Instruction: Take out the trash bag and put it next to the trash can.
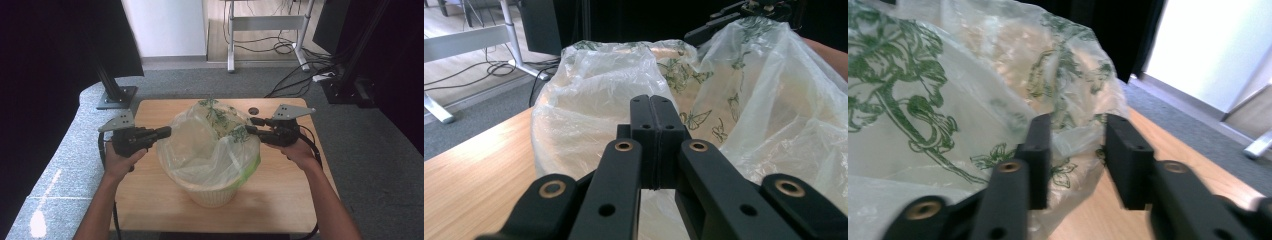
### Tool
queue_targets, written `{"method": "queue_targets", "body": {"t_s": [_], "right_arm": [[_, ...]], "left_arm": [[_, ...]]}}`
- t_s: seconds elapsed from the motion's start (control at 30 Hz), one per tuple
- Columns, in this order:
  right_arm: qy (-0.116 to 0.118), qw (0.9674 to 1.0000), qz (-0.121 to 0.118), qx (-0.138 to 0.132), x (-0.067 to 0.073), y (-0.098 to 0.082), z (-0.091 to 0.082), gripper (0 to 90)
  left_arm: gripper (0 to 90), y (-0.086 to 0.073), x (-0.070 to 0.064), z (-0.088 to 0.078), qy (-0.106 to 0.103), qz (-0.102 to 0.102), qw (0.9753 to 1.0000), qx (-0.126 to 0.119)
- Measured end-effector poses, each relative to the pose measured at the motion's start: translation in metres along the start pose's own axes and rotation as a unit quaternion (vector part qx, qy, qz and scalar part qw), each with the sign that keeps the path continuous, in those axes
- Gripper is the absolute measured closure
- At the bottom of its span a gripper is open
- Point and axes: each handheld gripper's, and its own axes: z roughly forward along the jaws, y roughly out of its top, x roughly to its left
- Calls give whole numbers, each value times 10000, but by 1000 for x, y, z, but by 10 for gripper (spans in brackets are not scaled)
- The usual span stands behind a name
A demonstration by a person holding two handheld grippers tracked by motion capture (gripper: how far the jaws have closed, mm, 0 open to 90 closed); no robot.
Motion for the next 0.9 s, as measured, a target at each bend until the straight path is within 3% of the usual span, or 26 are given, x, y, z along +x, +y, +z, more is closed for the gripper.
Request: {"method": "queue_targets", "body": {"t_s": [0.1,0.17,0.3,0.5,0.77,0.9], "right_arm": [[-145,9999,-58,-68,1,3,-2,838],[-250,9996,-90,33,2,7,0,889],[-320,9994,-117,27,4,12,2,896],[-334,9984,-232,-401,13,24,3,897],[-254,9946,-183,-987,22,42,0,897],[-164,9931,-263,-1129,29,50,0,897]], "left_arm": [[898,-1,1,-1,8,-18,10000,-10],[898,-2,1,-1,8,-25,10000,-10],[898,-1,0,-1,3,-9,10000,-15],[899,0,1,-2,32,-8,10000,-57],[900,3,0,0,45,-17,10000,-88],[900,5,-1,2,73,-11,9999,-86]]}}
